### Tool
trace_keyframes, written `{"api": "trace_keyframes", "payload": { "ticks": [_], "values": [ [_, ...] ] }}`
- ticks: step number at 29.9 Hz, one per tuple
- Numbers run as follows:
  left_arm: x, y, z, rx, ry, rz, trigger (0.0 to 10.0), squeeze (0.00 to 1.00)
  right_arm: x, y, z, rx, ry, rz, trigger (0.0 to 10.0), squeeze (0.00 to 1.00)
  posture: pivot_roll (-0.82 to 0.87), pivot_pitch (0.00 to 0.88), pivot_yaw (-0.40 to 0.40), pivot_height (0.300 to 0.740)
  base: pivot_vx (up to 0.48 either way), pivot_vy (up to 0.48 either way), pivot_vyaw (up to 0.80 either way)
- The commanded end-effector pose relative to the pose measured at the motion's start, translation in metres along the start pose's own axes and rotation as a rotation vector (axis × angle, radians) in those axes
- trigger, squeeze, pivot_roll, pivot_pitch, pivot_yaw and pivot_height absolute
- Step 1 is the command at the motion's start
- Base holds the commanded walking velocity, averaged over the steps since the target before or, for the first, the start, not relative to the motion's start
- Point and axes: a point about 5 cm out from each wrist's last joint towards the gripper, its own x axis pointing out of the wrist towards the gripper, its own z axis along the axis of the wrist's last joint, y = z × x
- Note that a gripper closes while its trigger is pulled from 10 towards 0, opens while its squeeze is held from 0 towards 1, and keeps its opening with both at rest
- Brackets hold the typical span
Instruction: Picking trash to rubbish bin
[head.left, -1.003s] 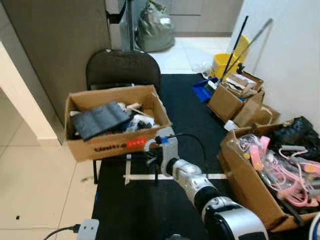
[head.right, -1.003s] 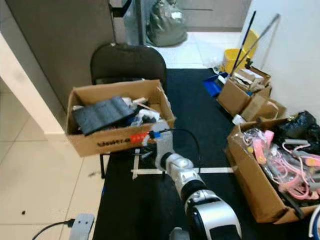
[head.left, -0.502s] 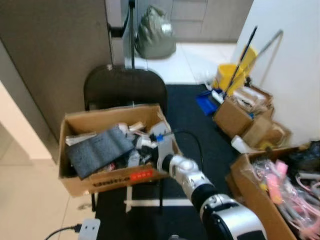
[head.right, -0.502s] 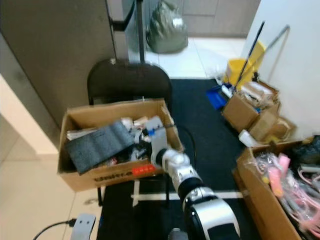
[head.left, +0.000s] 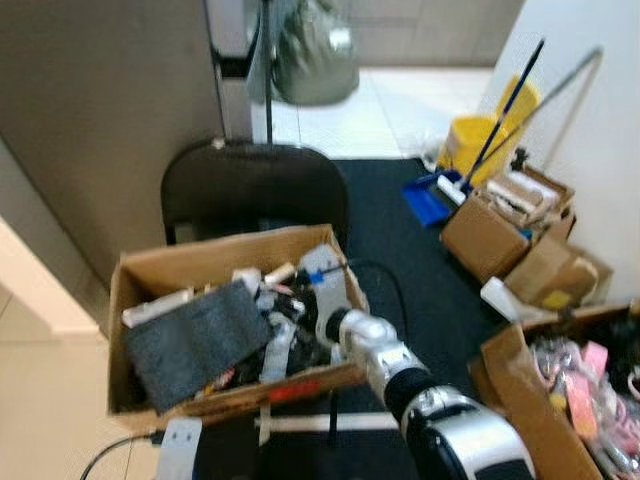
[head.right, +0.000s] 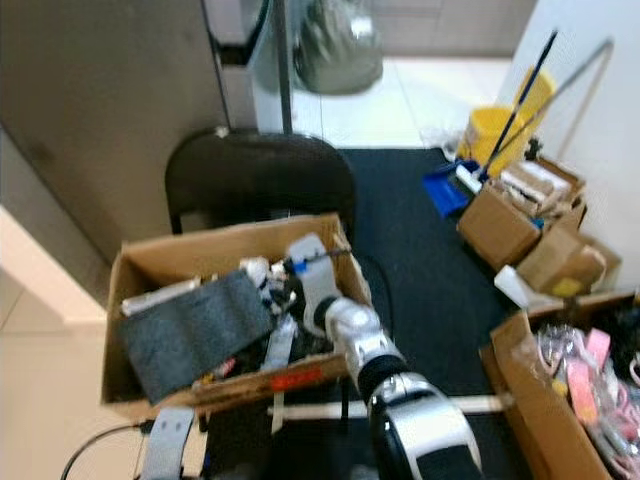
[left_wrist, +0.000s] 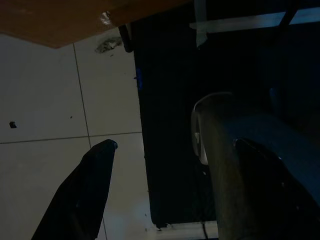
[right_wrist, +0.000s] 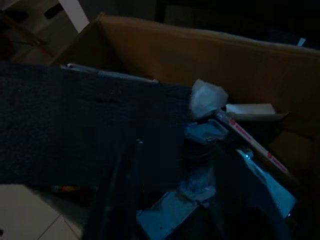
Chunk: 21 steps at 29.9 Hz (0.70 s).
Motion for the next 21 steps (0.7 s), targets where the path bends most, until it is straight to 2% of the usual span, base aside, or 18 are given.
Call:
{"api": "trace_keyframes", "payload": {
  "ticks": [1, 4, 7, 8, 9, 10, 11, 12, 14, 15, 20, 21],
  "values": [
    [-0.004, -0.005, -0.02, -0.002, 0.076, -0.011, 10.0, 0.0, -0.001, 0.003, -0.006, 0.013, 0.013, 0.001, 10.0, 1.0, -0.01, 0.056, 0.004, 0.74, 0.0, 0.0, 0.0],
    [-0.004, -0.004, -0.021, 0.001, 0.078, -0.011, 10.0, 0.0, -0.003, 0.0, -0.008, 0.02, 0.017, -0.014, 10.0, 1.0, -0.01, 0.056, 0.005, 0.74, 0.0, 0.0, 0.0],
    [-0.004, -0.004, -0.021, 0.003, 0.08, -0.009, 10.0, 0.0, -0.007, -0.006, -0.014, 0.063, 0.032, -0.042, 10.0, 1.0, -0.02, 0.057, 0.006, 0.74, 0.0, 0.0, 0.0],
    [-0.004, -0.004, -0.021, 0.003, 0.082, -0.006, 10.0, 0.0, -0.01, -0.008, -0.018, 0.118, 0.039, -0.029, 10.0, 1.0, -0.01, 0.058, 0.006, 0.74, 0.0, 0.0, 0.0],
    [-0.004, -0.004, -0.021, 0.003, 0.082, -0.006, 10.0, 0.0, -0.01, -0.008, -0.018, 0.118, 0.039, -0.029, 10.0, 1.0, -0.01, 0.058, 0.006, 0.74, 0.0, 0.0, 0.0],
    [-0.004, -0.004, -0.021, 0.0, 0.083, -0.002, 10.0, 0.0, -0.018, -0.01, -0.026, 0.313, 0.014, 0.084, 10.0, 0.0, -0.01, 0.058, 0.006, 0.74, 0.0, 0.0, 0.0],
    [-0.004, -0.004, -0.021, 0.0, 0.085, 0.0, 10.0, 0.0, -0.023, -0.01, -0.028, 0.394, -0.007, 0.159, 10.0, 0.0, -0.02, 0.058, 0.008, 0.74, 0.0, 0.0, 0.0],
    [-0.004, -0.004, -0.021, 0.0, 0.085, 0.0, 10.0, 0.0, -0.023, -0.01, -0.028, 0.394, -0.007, 0.159, 10.0, 0.0, -0.02, 0.058, 0.008, 0.74, 0.0, 0.0, 0.0],
    [-0.004, -0.003, -0.022, -0.003, 0.088, 0.001, 10.0, 0.0, -0.031, -0.01, -0.031, 0.468, -0.032, 0.278, 10.0, 0.0, -0.02, 0.057, 0.01, 0.74, 0.0, 0.0, 0.0],
    [-0.005, -0.003, -0.024, -0.002, 0.098, 0.002, 10.0, 0.0, -0.04, -0.01, -0.036, 0.512, -0.039, 0.373, 10.0, 0.0, -0.03, 0.058, 0.017, 0.74, 0.0, 0.0, 0.0],
    [-0.005, -0.003, -0.025, -0.001, 0.103, 0.003, 10.0, 0.0, -0.048, -0.011, -0.044, 0.546, -0.029, 0.411, 10.0, 0.0, -0.03, 0.059, 0.02, 0.74, 0.0, 0.0, 0.0],
    [-0.004, -0.003, -0.024, 0.012, 0.104, 0.002, 10.0, 0.0, -0.057, -0.013, -0.059, 0.601, 0.014, 0.386, 10.0, 0.0, -0.03, 0.059, 0.023, 0.74, -0.247, 0.0, 0.0]
  ]
}}
